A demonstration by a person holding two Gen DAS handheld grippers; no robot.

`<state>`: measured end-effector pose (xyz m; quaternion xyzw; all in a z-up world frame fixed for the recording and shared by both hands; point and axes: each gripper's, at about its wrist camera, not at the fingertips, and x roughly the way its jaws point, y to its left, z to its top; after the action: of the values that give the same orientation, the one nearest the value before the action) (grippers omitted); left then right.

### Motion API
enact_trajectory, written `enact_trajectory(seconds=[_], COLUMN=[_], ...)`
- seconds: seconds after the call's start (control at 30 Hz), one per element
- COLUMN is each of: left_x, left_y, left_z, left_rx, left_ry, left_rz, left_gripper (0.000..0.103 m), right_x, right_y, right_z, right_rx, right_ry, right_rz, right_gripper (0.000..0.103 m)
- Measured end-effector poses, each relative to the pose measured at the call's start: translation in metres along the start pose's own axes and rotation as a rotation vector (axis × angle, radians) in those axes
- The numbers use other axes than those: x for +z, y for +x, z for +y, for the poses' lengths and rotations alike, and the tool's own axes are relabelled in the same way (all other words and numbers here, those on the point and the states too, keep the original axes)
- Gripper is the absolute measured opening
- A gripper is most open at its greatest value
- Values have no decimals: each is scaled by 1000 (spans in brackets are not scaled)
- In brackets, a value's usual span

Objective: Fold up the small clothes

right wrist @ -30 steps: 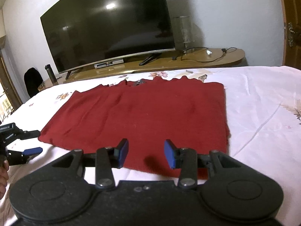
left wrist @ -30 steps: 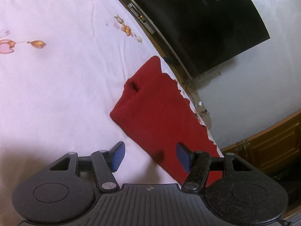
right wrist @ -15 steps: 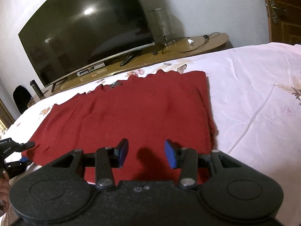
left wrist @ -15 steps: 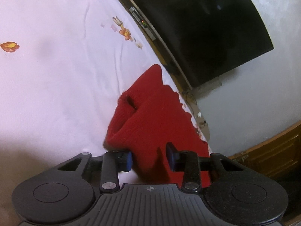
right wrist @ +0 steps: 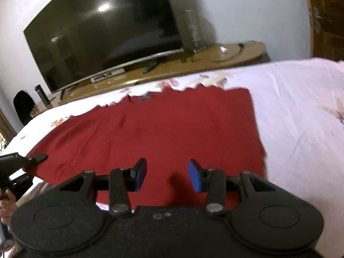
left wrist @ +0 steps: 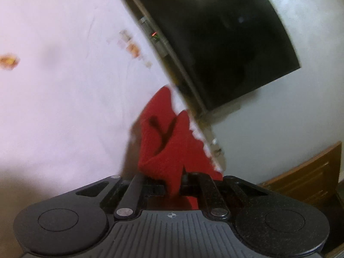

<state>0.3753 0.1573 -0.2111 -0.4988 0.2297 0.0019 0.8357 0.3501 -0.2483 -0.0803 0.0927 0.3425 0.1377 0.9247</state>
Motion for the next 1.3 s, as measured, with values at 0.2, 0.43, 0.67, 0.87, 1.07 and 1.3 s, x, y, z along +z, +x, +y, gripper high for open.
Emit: enact_trajectory(seconds=[0.2, 0.43, 0.67, 0.87, 1.07, 1.3], left_x=[5, 13, 16, 19, 25, 32], left_y=[9, 14, 19, 17, 16, 5], left_z=[11, 15, 20, 17, 14, -77], left_rx=[-1, -34, -67, -67, -46, -123], left_ry=[4, -24, -10, 23, 65, 364], left_rz=[39, 55, 82, 90, 112, 49], left_gripper=[10, 10, 8, 8, 8, 8], right_x=[18, 23, 8, 5, 8, -4], right_y=[39, 80, 94, 98, 88, 90], right_z=[33, 74, 80, 83, 86, 68], right_rx=[9, -11, -83, -104, -86, -39], right_ry=[-86, -219, -232, -229, -196, -127], right_rz=[16, 80, 137, 137, 94, 72], right_gripper=[34, 10, 9, 8, 6, 2])
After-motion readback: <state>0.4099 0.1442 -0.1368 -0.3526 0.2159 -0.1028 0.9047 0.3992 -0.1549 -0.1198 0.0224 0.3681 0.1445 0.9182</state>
